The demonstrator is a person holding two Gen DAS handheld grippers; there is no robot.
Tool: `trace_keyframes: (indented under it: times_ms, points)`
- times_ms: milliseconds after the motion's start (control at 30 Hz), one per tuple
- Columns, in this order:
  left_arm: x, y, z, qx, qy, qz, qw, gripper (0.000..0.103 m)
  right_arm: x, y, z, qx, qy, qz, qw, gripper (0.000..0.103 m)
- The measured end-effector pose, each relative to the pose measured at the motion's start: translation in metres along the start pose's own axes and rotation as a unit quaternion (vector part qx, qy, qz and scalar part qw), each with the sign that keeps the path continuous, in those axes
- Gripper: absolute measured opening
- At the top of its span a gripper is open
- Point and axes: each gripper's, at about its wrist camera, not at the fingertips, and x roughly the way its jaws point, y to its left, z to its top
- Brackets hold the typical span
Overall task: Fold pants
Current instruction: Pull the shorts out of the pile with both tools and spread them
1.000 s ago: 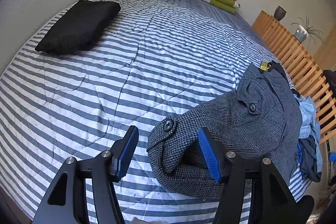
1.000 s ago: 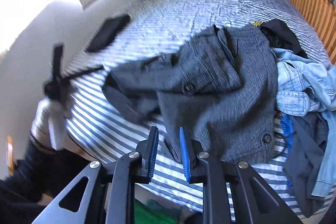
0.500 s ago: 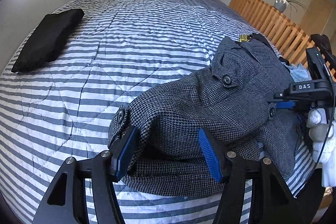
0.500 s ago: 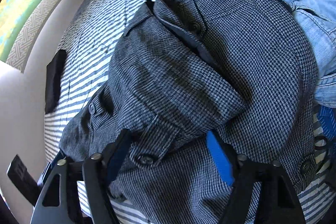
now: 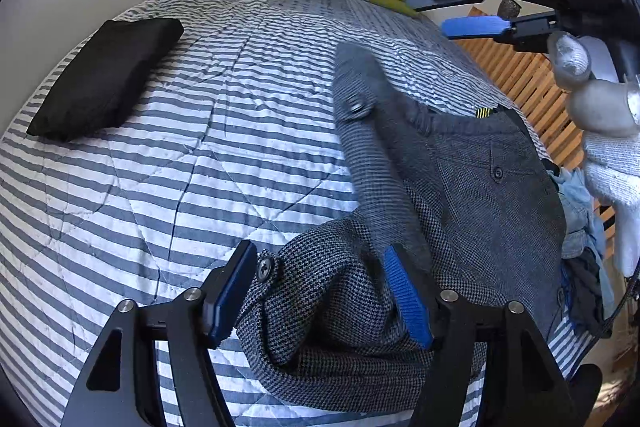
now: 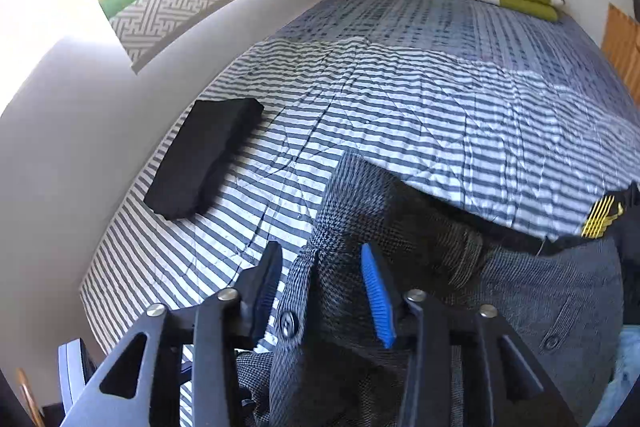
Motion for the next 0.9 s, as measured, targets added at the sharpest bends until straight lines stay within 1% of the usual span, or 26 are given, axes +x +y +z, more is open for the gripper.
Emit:
trace_keyframes:
  times_ms: [67, 133, 200, 267, 300, 367, 400, 467, 533, 600, 667, 700, 733, 767, 800, 833, 900]
  points:
    - [0.005, 0.002, 0.002, -0.004, 0.005, -0.003, 1.0000, 0.075, -0.011, -0.019, -0.005, 0.005, -0.015, -0.008, 1.000, 0.055]
    - [0.013, 0.003, 0.005, -0.009, 0.014, -0.010, 0.9998, 0.075, -0.026, -0.045, -0.016, 0.024, -0.030, -0.021, 0.999, 0.061]
    - [0.022, 0.003, 0.006, -0.018, 0.026, -0.018, 0.9993, 0.075, -0.035, -0.081, -0.029, 0.052, -0.029, -0.067, 0.996, 0.062]
    - [0.031, 0.000, 0.010, -0.025, 0.031, -0.020, 0.9990, 0.075, -0.033, -0.122, -0.043, 0.083, -0.019, -0.119, 0.989, 0.062]
    - [0.037, -0.001, 0.013, -0.028, 0.032, -0.019, 0.9989, 0.075, -0.032, -0.146, -0.051, 0.100, -0.011, -0.154, 0.983, 0.062]
    - [0.049, -0.004, 0.019, -0.037, 0.036, -0.022, 0.9984, 0.077, -0.031, -0.186, -0.065, 0.123, -0.001, -0.208, 0.970, 0.062]
    - [0.055, -0.005, 0.021, -0.042, 0.038, -0.023, 0.9981, 0.078, -0.032, -0.204, -0.072, 0.133, 0.005, -0.224, 0.965, 0.062]
    - [0.067, -0.008, 0.024, -0.053, 0.045, -0.025, 0.9973, 0.081, -0.029, -0.237, -0.087, 0.161, 0.021, -0.233, 0.959, 0.062]
    - [0.079, -0.012, 0.026, -0.056, 0.054, -0.029, 0.9965, 0.081, -0.023, -0.256, -0.097, 0.179, 0.039, -0.219, 0.958, 0.062]
    - [0.088, -0.017, 0.027, -0.051, 0.060, -0.023, 0.9967, 0.081, -0.012, -0.264, -0.106, 0.181, 0.057, -0.209, 0.959, 0.062]
    - [0.094, -0.021, 0.026, -0.047, 0.057, -0.018, 0.9971, 0.080, -0.004, -0.261, -0.111, 0.168, 0.061, -0.215, 0.960, 0.061]
    - [0.096, -0.022, 0.027, -0.046, 0.052, -0.017, 0.9974, 0.077, -0.002, -0.260, -0.113, 0.164, 0.062, -0.220, 0.960, 0.056]
    - [0.097, -0.024, 0.027, -0.044, 0.049, -0.014, 0.9977, 0.067, -0.001, -0.257, -0.113, 0.177, 0.059, -0.232, 0.955, 0.031]
    - [0.097, -0.027, 0.027, -0.037, 0.049, -0.012, 0.9980, 0.055, -0.002, -0.255, -0.113, 0.180, 0.059, -0.223, 0.956, 0.012]
    - [0.096, -0.029, 0.029, -0.029, 0.047, -0.008, 0.9985, 0.051, -0.008, -0.251, -0.114, 0.180, 0.049, -0.220, 0.957, 0.011]
    - [0.093, -0.031, 0.030, -0.021, 0.041, 0.000, 0.9989, 0.049, -0.015, -0.246, -0.115, 0.178, 0.037, -0.218, 0.959, 0.010]
    - [0.087, -0.028, 0.031, -0.020, 0.031, 0.008, 0.9993, 0.049, -0.037, -0.234, -0.118, 0.176, 0.012, -0.197, 0.964, 0.009]
